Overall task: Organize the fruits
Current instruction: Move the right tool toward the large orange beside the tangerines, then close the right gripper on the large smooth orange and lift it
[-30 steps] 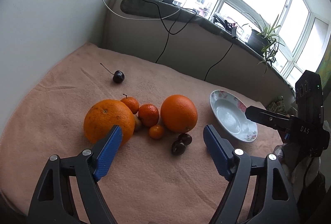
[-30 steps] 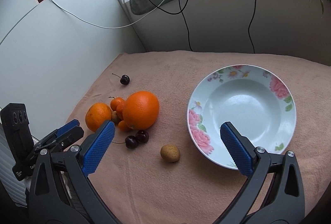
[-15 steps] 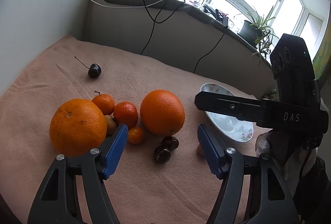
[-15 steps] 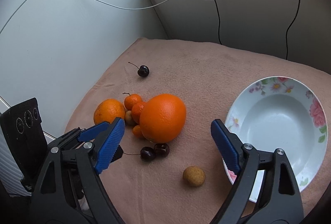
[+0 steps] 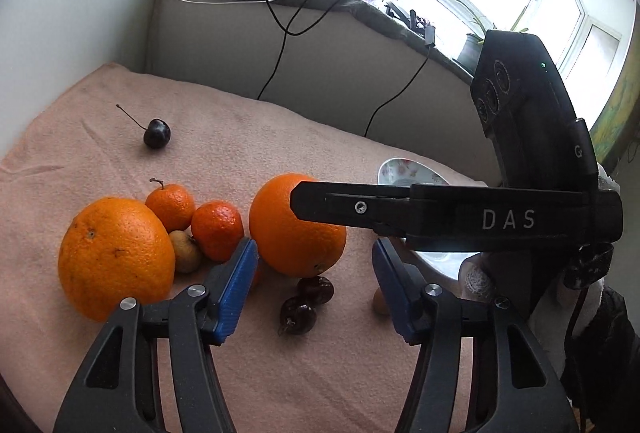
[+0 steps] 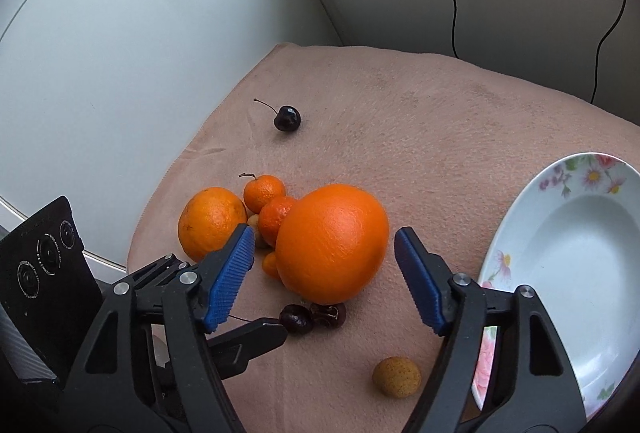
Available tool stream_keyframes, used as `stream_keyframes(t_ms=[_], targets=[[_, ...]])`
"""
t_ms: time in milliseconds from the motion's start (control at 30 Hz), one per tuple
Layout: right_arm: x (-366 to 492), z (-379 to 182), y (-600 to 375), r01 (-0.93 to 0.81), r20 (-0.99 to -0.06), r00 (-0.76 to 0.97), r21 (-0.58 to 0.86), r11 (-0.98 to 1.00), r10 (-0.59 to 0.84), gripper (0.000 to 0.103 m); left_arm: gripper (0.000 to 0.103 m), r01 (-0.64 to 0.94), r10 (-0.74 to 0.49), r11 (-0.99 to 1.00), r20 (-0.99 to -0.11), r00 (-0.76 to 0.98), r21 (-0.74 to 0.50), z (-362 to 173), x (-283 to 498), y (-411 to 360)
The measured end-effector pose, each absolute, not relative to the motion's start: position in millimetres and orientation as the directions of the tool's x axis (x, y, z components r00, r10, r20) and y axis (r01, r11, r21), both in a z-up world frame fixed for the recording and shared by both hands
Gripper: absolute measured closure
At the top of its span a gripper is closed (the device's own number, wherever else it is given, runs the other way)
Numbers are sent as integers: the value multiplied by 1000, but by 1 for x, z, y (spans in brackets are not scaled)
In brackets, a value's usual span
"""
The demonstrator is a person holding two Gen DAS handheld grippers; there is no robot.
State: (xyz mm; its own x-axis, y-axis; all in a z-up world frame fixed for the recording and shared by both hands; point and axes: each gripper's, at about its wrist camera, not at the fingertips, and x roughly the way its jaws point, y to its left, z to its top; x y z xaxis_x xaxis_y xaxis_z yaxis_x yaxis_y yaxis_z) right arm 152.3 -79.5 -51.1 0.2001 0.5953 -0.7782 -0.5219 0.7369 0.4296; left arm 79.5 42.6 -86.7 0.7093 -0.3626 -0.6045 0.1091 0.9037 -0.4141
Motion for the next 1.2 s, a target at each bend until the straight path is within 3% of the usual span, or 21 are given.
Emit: stream_keyframes(t_ms=[1200], targets=[[164, -73, -74, -483, -810, 109, 464, 743, 577, 30, 45, 102, -349, 914, -636, 688, -392, -99, 95, 32]])
